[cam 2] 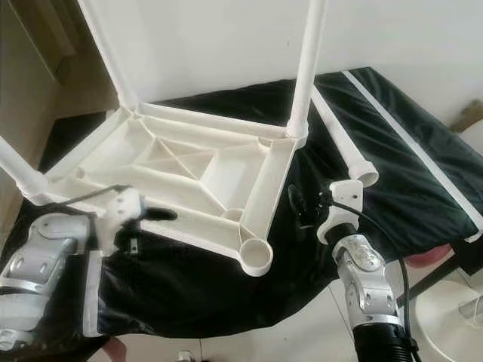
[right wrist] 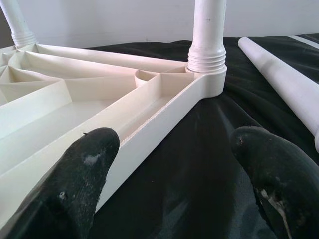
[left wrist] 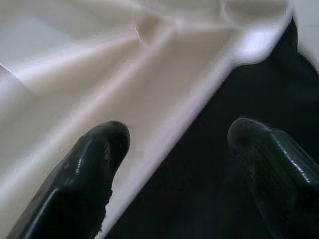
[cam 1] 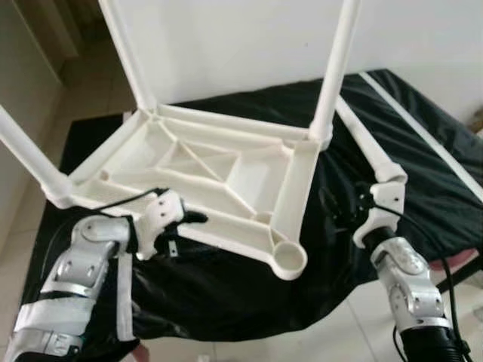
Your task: Building children table
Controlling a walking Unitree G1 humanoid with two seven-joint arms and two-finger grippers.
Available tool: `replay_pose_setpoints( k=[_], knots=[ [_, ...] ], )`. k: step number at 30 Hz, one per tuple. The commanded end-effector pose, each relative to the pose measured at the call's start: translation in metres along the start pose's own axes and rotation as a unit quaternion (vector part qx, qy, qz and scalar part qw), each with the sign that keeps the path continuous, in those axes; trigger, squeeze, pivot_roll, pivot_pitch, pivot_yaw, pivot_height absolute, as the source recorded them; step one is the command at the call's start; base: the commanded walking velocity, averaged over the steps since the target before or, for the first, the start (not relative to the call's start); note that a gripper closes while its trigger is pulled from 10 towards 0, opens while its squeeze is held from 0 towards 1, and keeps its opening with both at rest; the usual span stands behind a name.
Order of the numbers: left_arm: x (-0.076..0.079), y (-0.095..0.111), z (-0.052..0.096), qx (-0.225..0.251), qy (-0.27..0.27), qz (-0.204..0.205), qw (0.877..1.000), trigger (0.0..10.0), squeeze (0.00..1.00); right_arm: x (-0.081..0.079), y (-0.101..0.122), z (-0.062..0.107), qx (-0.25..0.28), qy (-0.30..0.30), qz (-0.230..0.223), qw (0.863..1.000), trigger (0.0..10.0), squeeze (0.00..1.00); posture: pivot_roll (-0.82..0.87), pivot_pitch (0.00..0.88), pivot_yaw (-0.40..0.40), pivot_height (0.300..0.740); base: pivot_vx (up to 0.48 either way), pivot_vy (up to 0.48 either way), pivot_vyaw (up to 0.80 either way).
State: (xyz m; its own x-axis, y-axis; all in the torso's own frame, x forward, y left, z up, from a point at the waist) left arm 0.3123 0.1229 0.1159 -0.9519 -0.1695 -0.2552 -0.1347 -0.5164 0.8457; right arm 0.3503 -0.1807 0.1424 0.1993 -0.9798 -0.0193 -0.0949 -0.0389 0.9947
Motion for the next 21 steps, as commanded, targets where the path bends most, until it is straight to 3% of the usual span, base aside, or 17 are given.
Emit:
replay_pose_setpoints(
  k=[1,5,11,14,15,21],
  knots=[
    [-0.028,-0.015,-0.005,-0.044,0.117,-0.009,0.992,10.0,0.0,-0.005,-0.004,-0.001,-0.005,0.004,-0.004,1.0,10.0,0.0,-0.04,0.019,0.035,0.74,0.0,0.0,0.0],
    [-0.037,-0.027,-0.011,-0.079,0.139,-0.007,0.987,10.0,0.0,-0.009,-0.008,0.001,-0.009,0.004,-0.009,1.0,10.0,0.0,-0.05,0.018,0.041,0.74,0.0,0.0,0.0],
    [-0.04,-0.03,-0.017,-0.087,0.145,-0.004,0.986,10.0,0.0,-0.013,-0.011,0.003,-0.011,0.001,-0.016,1.0,10.0,0.0,-0.06,0.018,0.045,0.74,0.0,0.0,0.0],
    [-0.042,-0.034,-0.019,-0.103,0.146,0.015,0.984,10.0,0.0,-0.016,-0.013,0.003,-0.01,-0.001,-0.019,1.0,10.0,0.0,-0.07,0.018,0.061,0.74,0.0,0.0,0.0],
    [-0.039,-0.04,-0.019,-0.119,0.134,0.04,0.983,10.0,0.0,-0.016,-0.013,0.004,-0.01,-0.005,-0.021,1.0,10.0,0.0,-0.07,0.018,0.066,0.74,0.0,0.0,0.0],
    [-0.033,-0.044,-0.022,-0.117,0.109,0.092,0.983,10.0,0.0,-0.015,-0.013,0.005,-0.01,-0.009,-0.021,1.0,10.0,0.0,-0.07,0.018,0.07,0.74,0.0,0.0,0.0]
  ],
)
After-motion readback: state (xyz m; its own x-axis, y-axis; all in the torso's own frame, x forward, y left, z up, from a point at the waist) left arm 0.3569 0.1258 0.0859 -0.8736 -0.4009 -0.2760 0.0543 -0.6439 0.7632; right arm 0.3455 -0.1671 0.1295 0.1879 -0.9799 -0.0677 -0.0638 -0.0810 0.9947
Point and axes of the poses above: a point about 5 cm out from each wrist's last joint towards the gripper, its own z axis pointing back from the gripper into the wrist, its own y axis along the axis of the wrist's last joint, x = y × z, the point moved 6 cm from there along -z, pointing out of the wrist towards the gripper, and after that the axes turned 2 degrees about -z, right-handed, at the moved point
